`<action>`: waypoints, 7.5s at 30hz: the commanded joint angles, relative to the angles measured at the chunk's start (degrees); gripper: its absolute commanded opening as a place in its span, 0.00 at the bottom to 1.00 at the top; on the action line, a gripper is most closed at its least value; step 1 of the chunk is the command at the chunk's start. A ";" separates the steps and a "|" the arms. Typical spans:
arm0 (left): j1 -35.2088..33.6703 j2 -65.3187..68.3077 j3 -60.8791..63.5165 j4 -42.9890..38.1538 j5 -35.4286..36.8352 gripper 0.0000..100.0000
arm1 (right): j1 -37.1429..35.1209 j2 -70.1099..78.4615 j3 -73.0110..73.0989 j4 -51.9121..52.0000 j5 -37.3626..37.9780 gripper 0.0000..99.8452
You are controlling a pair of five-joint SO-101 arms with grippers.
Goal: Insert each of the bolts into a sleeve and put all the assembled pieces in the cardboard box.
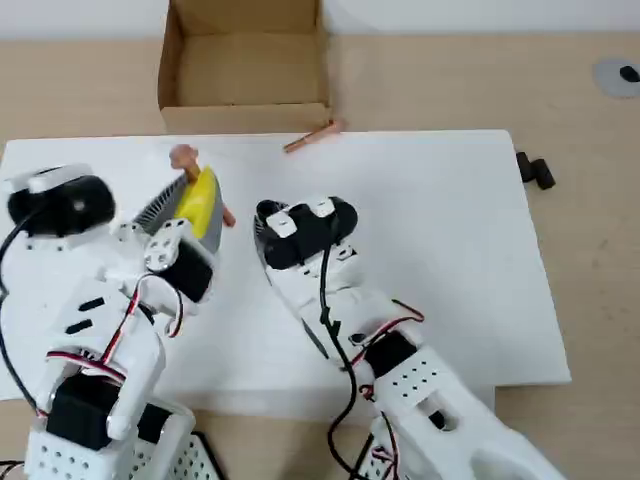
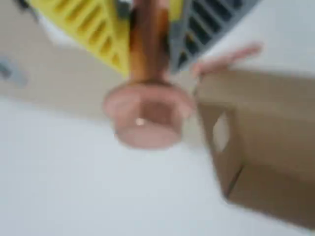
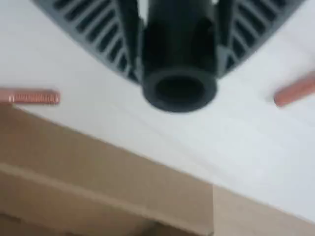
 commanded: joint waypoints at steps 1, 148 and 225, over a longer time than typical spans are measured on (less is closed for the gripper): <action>0.00 -0.22 4.31 -10.64 -0.18 0.00 | 0.31 -0.13 1.98 -7.30 0.53 0.01; 5.80 -9.80 26.46 -5.98 -11.87 0.16 | -2.51 -2.77 1.27 -12.13 4.48 0.01; -30.07 -9.45 33.14 4.13 -11.69 0.24 | 20.18 127.96 -181.14 58.81 1.23 0.20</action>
